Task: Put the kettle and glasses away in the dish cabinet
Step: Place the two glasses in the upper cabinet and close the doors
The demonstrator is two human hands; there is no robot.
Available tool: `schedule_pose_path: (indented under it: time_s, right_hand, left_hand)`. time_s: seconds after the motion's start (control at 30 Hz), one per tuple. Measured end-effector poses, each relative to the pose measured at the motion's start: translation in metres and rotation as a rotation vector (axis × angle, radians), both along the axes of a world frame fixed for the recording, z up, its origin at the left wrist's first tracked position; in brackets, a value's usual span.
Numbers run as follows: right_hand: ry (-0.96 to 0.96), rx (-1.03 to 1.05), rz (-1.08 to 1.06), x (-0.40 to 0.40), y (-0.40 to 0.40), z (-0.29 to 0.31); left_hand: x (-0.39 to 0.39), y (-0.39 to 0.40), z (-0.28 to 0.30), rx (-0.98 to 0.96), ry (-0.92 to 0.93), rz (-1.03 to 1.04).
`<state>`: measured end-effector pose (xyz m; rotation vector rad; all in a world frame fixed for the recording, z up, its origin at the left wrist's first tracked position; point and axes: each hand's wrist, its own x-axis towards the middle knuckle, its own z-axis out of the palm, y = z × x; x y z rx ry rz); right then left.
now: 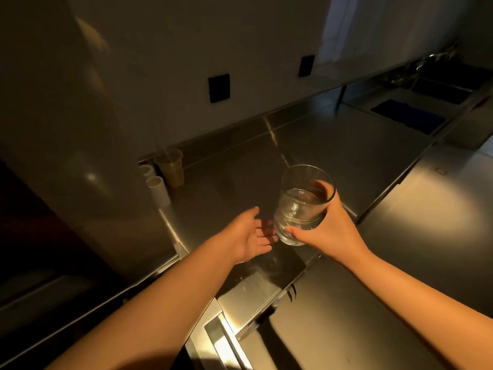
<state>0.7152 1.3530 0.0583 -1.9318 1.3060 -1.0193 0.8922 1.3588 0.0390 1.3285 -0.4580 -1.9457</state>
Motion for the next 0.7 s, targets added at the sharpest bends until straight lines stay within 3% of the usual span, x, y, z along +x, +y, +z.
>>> schedule_pose_path:
  time_s: [0.1,0.17,0.3,0.47,0.7]
  right_hand:
    - [0.001,-0.020,0.071,0.002,0.026,0.037]
    - [-0.004,-0.040,0.113,0.006,0.045,0.058]
    - [-0.028,-0.054,0.190,0.021,0.084,0.091]
    - [-0.029,-0.064,0.248,0.049,0.131,0.118]
    - [-0.051,-0.086,0.302,0.082,0.182,0.140]
  left_hand:
    - [0.006,0.031,0.015,0.037,0.510,0.277]
    - [0.007,0.057,0.027,0.023,0.656,0.342]
    - [-0.002,0.100,0.047,-0.098,0.598,0.290]
    - [0.004,0.142,0.077,-0.196,0.717,0.269]
    - [0.040,0.197,0.096,-0.318,0.746,0.202]
